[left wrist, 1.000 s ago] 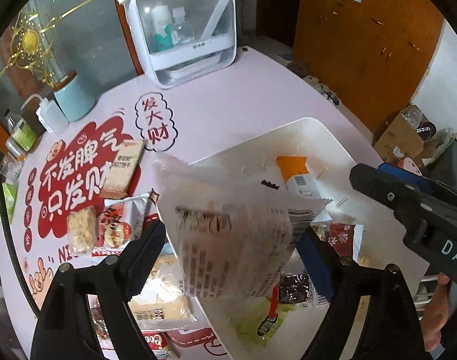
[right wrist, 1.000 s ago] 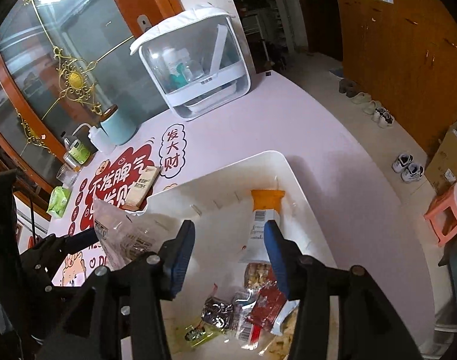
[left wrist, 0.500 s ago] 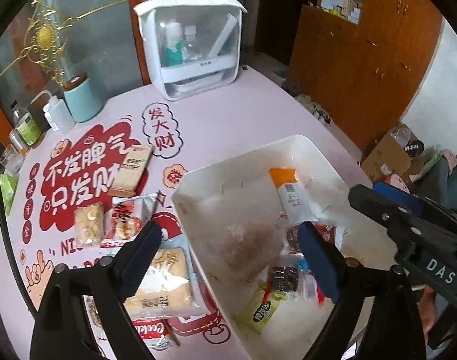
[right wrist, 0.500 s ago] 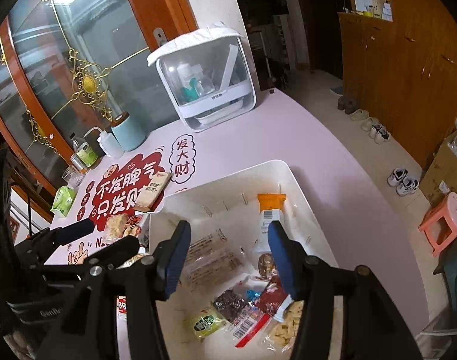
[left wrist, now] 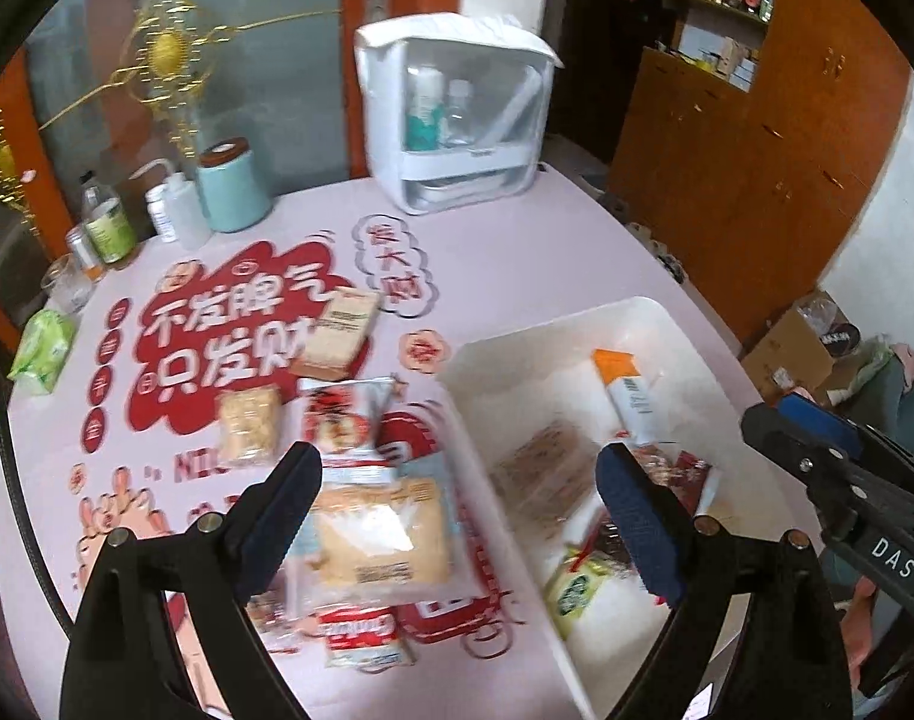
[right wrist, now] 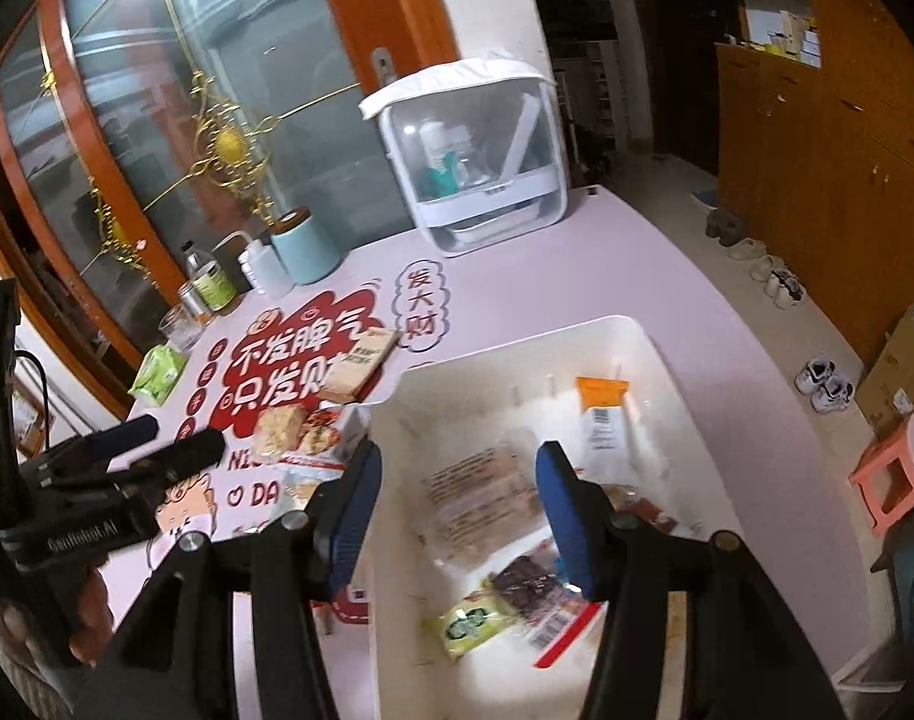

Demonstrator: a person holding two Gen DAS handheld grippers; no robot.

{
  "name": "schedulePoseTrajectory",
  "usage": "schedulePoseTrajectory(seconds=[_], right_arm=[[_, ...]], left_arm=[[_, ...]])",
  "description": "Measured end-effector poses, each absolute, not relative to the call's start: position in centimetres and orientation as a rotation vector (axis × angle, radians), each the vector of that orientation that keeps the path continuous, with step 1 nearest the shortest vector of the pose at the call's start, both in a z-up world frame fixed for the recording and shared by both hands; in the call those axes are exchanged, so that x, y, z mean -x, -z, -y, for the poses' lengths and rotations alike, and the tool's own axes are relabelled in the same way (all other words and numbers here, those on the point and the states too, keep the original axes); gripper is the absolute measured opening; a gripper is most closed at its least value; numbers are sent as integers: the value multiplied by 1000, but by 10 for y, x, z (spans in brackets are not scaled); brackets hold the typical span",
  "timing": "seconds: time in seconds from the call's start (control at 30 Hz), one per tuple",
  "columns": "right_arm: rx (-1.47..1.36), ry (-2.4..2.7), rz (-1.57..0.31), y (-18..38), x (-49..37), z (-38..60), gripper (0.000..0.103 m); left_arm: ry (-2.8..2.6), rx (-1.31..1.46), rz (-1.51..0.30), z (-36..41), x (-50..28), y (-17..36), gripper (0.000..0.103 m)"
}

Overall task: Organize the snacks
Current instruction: 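Move both tools back over the snack pile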

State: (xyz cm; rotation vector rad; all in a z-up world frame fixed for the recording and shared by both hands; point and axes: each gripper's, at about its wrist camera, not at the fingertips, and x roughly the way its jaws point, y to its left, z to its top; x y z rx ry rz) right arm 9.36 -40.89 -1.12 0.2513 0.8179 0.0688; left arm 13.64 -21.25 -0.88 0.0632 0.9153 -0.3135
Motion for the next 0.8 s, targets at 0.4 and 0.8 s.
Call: schedulePoseTrajectory(seconds=[0.4,0.8], right_arm=[[-201,-168,-893,22,-98,316,54],[-151,-159,-1110,112,-91,233,54]], left_arm=[[134,29,-933,83,-141,15,92],[185,-70,-1154,40,-156,104,92]])
